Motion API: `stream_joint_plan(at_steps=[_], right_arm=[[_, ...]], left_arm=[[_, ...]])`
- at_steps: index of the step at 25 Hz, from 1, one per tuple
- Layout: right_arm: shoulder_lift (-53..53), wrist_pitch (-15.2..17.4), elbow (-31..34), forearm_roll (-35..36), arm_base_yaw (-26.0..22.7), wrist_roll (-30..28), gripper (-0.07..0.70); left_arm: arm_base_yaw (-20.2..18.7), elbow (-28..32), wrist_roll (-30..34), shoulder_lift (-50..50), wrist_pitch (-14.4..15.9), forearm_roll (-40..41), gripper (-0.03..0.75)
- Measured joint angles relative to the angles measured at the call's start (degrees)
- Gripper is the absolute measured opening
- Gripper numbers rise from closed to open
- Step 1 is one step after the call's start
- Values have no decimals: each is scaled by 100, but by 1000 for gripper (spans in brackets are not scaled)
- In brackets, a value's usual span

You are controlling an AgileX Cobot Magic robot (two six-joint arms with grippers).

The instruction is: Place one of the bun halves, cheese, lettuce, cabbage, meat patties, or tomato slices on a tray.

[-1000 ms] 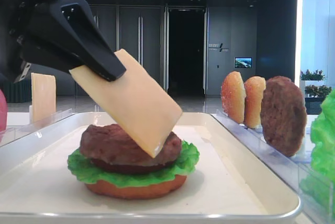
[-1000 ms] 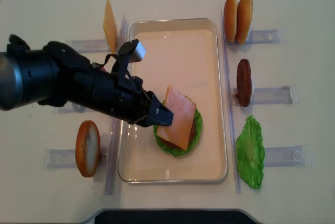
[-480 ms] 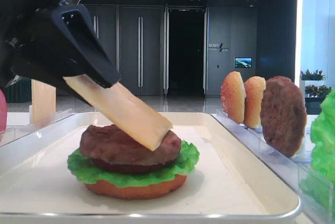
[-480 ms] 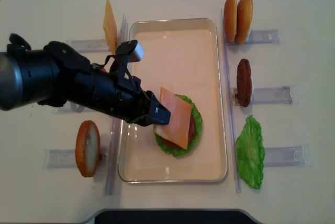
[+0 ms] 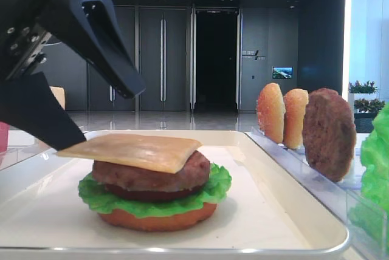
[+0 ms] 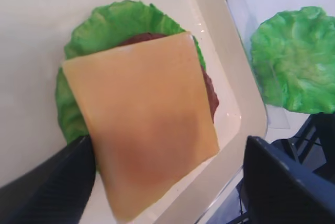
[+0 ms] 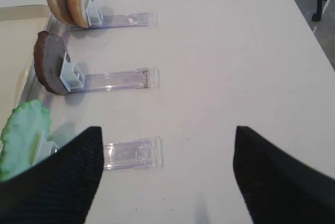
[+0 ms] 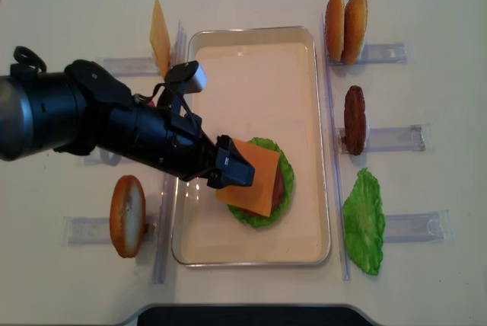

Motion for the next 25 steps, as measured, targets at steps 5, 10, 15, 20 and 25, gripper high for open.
stream_joint_plan(at_steps=[5, 10, 15, 20, 25], right_arm=[[0, 0, 0, 0, 0, 0, 523], [0, 0, 0, 0, 0, 0, 523], [0, 0, 0, 0, 0, 0, 523], [0, 0, 0, 0, 0, 0, 523], [0, 0, 0, 0, 0, 0, 523]], left_arm=[[0, -107, -912, 0, 27, 843, 692], [0, -580, -1852, 0, 359, 1889, 692], [0, -1367, -2756, 0, 804, 2969, 692], [93, -2214, -3561, 0, 1219, 4187, 692], [521, -2888, -4260, 0, 1739, 5189, 692]])
